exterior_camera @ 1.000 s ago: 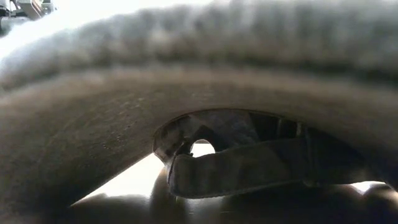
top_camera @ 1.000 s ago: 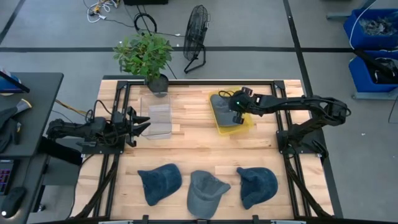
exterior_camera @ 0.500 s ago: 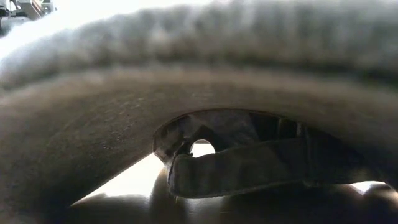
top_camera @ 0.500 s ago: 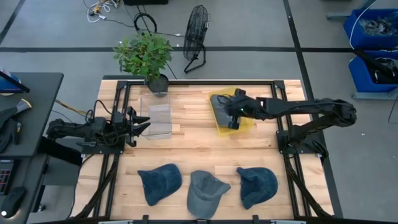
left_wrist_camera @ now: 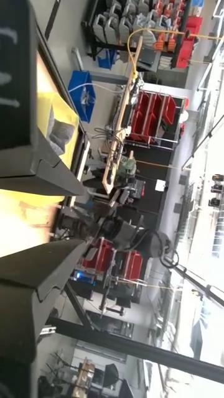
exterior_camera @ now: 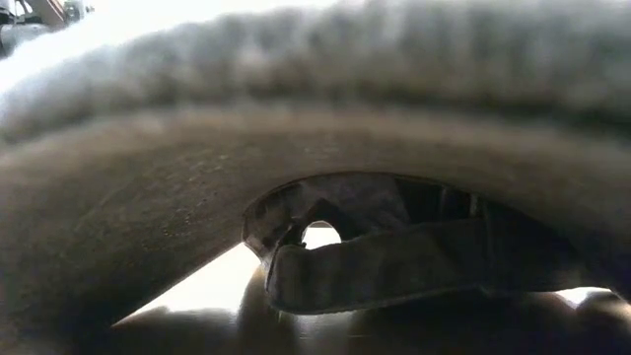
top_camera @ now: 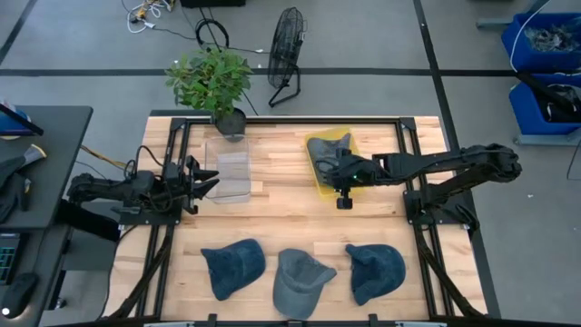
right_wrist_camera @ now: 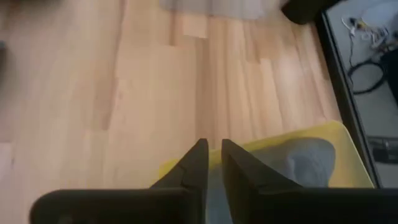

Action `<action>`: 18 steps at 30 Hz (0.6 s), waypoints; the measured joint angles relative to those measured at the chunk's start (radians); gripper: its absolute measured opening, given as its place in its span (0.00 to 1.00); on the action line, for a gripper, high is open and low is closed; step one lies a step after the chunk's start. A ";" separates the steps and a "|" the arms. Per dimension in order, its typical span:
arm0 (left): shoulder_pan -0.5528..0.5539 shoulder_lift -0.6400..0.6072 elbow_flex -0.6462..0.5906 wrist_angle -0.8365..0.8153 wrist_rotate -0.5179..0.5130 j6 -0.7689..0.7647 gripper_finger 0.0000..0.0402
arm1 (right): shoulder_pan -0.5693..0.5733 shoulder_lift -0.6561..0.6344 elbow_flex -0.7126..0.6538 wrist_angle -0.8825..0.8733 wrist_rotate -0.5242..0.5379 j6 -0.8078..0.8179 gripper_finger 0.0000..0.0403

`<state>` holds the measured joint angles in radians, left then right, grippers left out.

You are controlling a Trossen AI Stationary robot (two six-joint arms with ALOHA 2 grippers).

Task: Pick & Place hat
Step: Put the gray cap into the yellow bin

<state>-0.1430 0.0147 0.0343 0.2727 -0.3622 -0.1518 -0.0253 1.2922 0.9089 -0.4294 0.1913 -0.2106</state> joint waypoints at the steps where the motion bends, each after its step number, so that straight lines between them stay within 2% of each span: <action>1: 0.000 0.005 0.000 0.017 0.000 0.006 0.32 | 0.004 0.000 0.000 0.000 0.000 -0.008 0.15; 5: 0.000 0.059 0.054 0.013 0.000 0.038 0.32 | 0.009 0.000 0.000 0.010 0.000 -0.006 0.21; 8: 0.000 0.152 0.131 -0.018 0.000 0.052 0.32 | 0.009 0.000 0.000 0.041 0.001 -0.012 0.25; 13: 0.000 0.399 0.291 -0.128 0.000 0.026 0.32 | 0.008 0.000 0.000 0.081 -0.002 -0.008 0.32; 18: 0.000 0.650 0.471 -0.301 0.010 -0.054 0.32 | 0.008 0.000 0.000 0.077 -0.060 0.025 0.37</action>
<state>-0.1432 0.6645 0.5057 -0.0287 -0.3523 -0.2056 -0.0177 1.2922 0.9092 -0.3525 0.1313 -0.1855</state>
